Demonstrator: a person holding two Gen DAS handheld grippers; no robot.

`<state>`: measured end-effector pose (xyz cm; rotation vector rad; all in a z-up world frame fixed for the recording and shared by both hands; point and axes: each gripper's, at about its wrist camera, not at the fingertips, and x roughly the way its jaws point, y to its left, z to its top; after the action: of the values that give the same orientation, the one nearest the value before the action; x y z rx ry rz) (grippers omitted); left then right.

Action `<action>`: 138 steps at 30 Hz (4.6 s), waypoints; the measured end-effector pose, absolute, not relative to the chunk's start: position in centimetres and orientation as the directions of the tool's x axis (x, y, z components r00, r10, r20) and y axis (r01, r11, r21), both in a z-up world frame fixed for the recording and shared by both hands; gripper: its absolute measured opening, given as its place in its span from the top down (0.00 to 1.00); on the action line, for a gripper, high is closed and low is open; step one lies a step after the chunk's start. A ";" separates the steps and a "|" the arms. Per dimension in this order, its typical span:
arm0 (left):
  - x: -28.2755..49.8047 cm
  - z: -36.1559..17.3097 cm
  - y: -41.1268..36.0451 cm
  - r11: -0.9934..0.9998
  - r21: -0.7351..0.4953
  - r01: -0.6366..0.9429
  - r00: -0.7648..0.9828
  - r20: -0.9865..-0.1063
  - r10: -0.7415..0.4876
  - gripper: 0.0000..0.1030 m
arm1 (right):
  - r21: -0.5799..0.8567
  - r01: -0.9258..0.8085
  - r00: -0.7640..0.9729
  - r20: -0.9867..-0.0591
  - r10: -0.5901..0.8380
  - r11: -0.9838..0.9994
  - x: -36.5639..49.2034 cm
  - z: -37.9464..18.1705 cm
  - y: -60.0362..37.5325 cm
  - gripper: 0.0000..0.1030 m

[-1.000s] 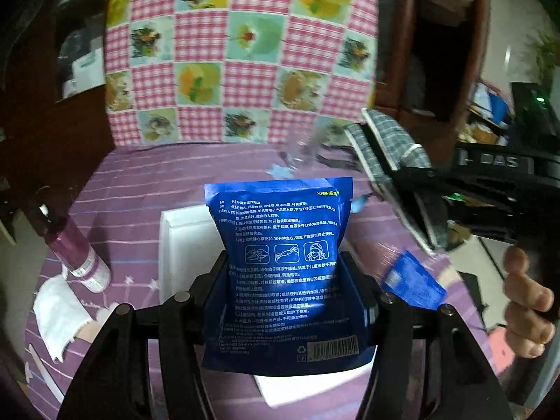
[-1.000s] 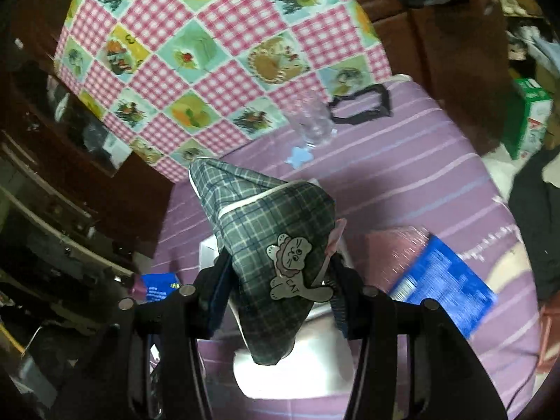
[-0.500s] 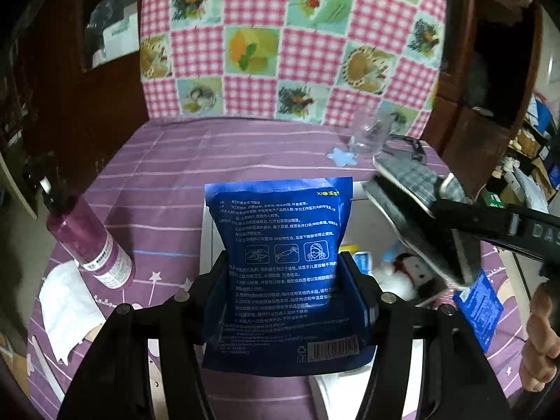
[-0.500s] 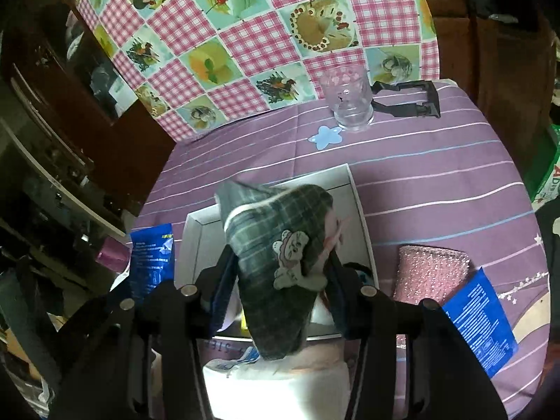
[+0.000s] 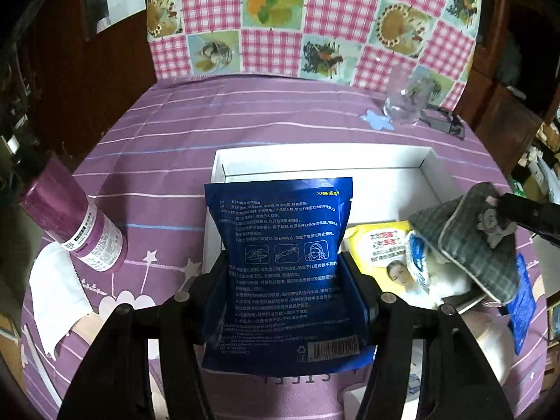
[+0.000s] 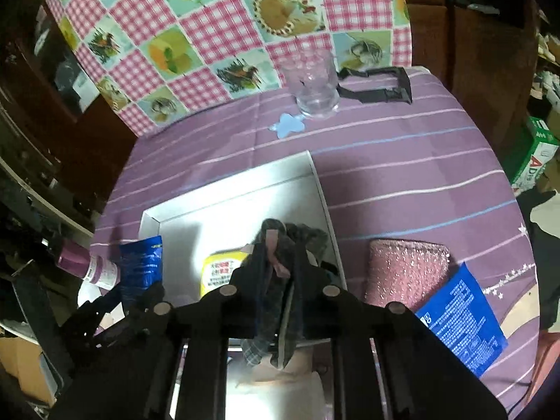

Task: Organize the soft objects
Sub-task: 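Carry blue packet with left gripper while right gripper carries plaid bag over box, then lower blue packet into box with left gripper while right gripper releases plaid bag inside, then withdraw left gripper from box while right gripper reaches large blue printed packet, then close right gripper on edge of large blue printed packet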

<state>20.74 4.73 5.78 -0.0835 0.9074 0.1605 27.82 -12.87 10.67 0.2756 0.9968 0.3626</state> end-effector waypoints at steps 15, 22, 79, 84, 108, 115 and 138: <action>21.0 5.4 7.6 0.958 -0.087 -0.272 0.658 -0.744 0.119 0.42 | 0.392 -0.224 0.343 -0.825 0.448 0.892 27.7 9.6 -12.6 0.63; 21.5 4.3 5.7 0.977 -0.114 -0.177 0.663 -0.748 0.033 0.41 | 0.529 -0.150 0.391 -0.745 0.541 0.835 28.7 7.9 -12.4 0.83; 17.9 10.1 0.4 0.988 -0.144 -0.047 0.625 -0.776 -0.083 0.87 | 0.388 -0.222 0.364 -0.818 0.445 0.895 24.1 11.9 -12.7 0.37; 17.8 9.8 -1.1 0.984 -0.177 -0.010 0.610 -0.781 -0.134 0.87 | 0.397 -0.214 0.446 -0.773 0.451 0.893 22.8 12.7 -15.8 0.37; 14.9 7.5 -11.8 0.956 -0.083 0.281 0.648 -0.719 -0.252 0.87 | 0.407 -0.131 0.636 -0.665 0.391 0.904 16.2 6.8 -25.2 0.37; 14.9 7.3 -12.2 0.959 -0.039 0.281 0.675 -0.702 -0.226 0.87 | 0.433 -0.081 0.619 -0.684 0.386 0.898 16.7 5.5 -26.1 0.37; 15.0 6.9 -12.2 0.947 -0.086 0.310 0.630 -0.728 -0.272 0.73 | 0.460 -0.020 0.630 -0.684 0.369 0.887 16.8 5.6 -28.8 0.37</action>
<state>15.01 -12.15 6.87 0.0494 0.8247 -0.3337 16.82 -28.77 5.59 0.4373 0.8671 0.2312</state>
